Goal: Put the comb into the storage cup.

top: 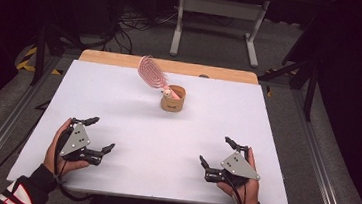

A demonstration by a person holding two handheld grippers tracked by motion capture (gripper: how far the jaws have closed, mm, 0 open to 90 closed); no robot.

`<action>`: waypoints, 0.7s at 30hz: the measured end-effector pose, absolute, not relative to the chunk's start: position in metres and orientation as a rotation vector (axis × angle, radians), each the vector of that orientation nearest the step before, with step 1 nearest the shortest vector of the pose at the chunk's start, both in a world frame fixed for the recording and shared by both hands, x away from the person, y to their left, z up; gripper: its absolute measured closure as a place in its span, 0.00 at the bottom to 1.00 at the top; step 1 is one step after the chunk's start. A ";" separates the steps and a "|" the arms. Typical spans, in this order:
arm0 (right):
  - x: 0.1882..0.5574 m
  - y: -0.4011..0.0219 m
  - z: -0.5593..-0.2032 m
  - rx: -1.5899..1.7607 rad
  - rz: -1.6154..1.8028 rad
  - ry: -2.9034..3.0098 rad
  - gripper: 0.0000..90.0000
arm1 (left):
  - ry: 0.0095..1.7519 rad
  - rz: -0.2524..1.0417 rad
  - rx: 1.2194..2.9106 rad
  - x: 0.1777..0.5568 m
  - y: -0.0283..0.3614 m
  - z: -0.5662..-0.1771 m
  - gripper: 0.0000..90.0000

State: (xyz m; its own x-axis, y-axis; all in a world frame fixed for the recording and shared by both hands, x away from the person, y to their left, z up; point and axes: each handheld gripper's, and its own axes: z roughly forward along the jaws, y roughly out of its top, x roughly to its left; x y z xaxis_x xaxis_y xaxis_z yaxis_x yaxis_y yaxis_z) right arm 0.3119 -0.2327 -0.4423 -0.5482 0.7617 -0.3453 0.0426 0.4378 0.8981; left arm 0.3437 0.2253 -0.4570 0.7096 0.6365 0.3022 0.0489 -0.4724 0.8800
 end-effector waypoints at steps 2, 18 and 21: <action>0.311 -0.233 -0.442 0.677 1.160 1.907 0.05 | 0.547 0.760 1.957 0.343 0.228 -0.460 0.07; 0.309 -0.237 -0.443 0.676 1.156 1.916 0.05 | 0.628 0.718 1.937 0.334 0.242 -0.470 0.07; 0.309 -0.238 -0.444 0.679 1.162 1.912 0.05 | 0.623 0.724 1.938 0.334 0.240 -0.469 0.07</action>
